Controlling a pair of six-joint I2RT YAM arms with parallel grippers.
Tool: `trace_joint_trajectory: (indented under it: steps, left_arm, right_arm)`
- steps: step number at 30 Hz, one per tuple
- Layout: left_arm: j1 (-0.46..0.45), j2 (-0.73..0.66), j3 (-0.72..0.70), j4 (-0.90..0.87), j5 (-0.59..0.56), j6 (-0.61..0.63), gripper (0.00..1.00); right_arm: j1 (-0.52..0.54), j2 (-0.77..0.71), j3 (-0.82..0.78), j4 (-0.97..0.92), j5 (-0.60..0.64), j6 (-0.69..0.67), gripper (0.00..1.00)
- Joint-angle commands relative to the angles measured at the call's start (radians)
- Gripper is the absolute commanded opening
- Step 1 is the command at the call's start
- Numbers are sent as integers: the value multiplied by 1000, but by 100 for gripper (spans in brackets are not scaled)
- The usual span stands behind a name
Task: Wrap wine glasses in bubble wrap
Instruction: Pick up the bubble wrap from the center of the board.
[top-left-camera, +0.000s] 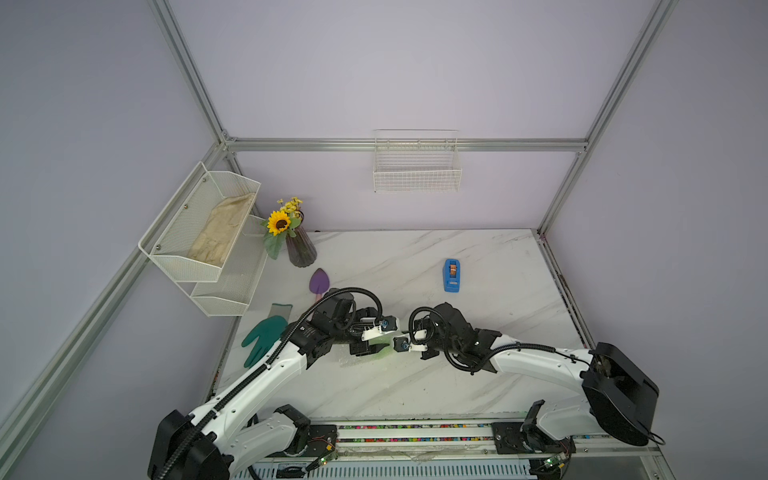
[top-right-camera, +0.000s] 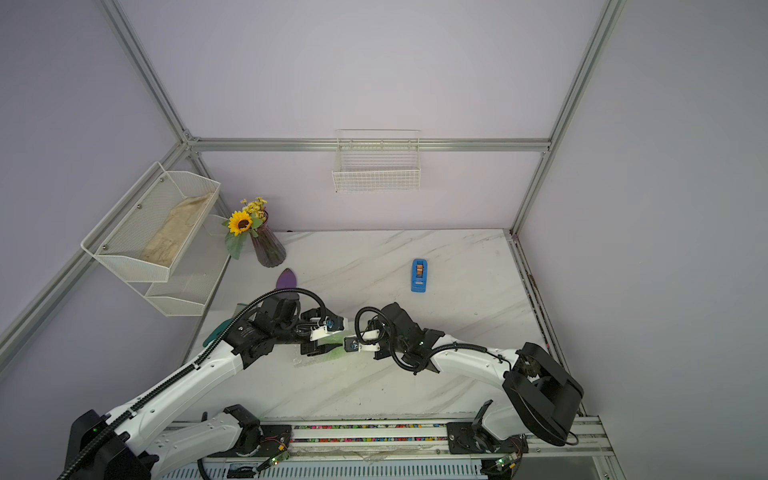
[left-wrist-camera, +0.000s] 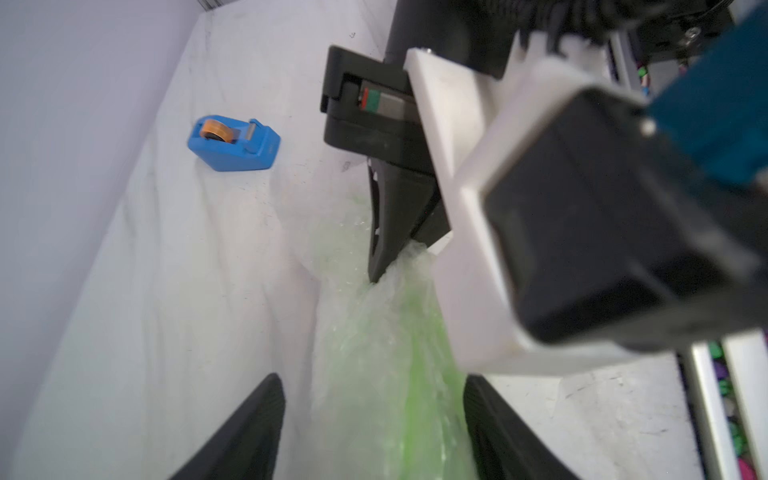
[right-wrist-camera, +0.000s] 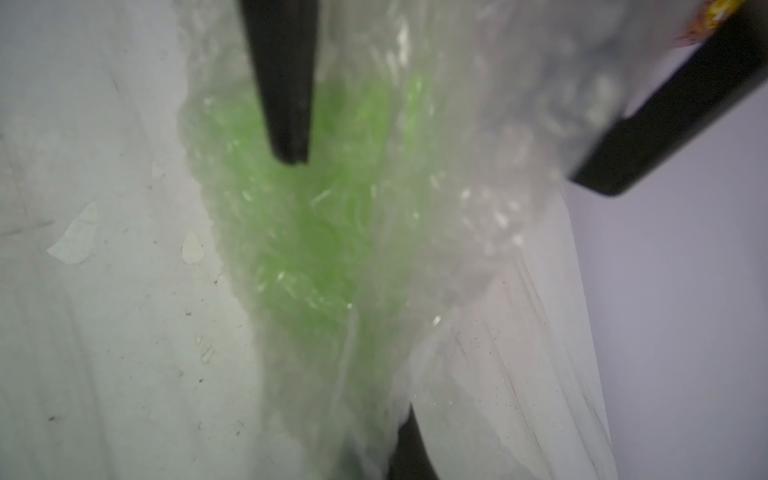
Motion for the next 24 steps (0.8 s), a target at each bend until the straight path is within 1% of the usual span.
trace_joint_trajectory:
  steps: [1,3,5,6,7,8,10,12,14,18,19,20,24]
  left_arm:
    - [12,-47,185,30,-89,-151,81]
    - [27,-51,262,-1,-113,-228,83]
    - [41,-52,335,-29,-177,-342,86]
    - [51,-46,377,-63,-214,-407,88]
    - [67,-35,433,-117,-220,-457,91]
    - [93,-19,474,-179,-197,-491,92]
    - [158,36,572,-335,-82,-526,93]
    - [190,80,626,-444,-3,-528,93]
    - [198,96,630,-512,92,-502,94]
    - [198,68,540,-535,297,-417,95]
    - [198,59,518,-542,319,-391,95]
    - [198,52,500,-540,310,-385,95]
    - [195,25,438,-526,200,-350,97]
  right_arm:
    - [-8,-70,-75,248,-68,216,0]
    - [-20,-83,-139,372,-87,296,0]
    - [-36,-86,-189,495,-108,368,0]
    - [-51,-77,-215,563,-123,404,0]
    - [-64,-67,-233,614,-140,429,0]
    - [-70,-57,-246,661,-152,443,0]
    - [-77,-26,-289,789,-175,467,0]
    - [-80,17,-307,871,-182,471,0]
    - [-88,52,-308,903,-198,474,0]
    - [-101,91,-315,964,-218,491,0]
    - [-108,93,-315,966,-225,500,0]
    - [-114,93,-314,968,-234,502,0]
    - [-128,84,-321,971,-260,512,0]
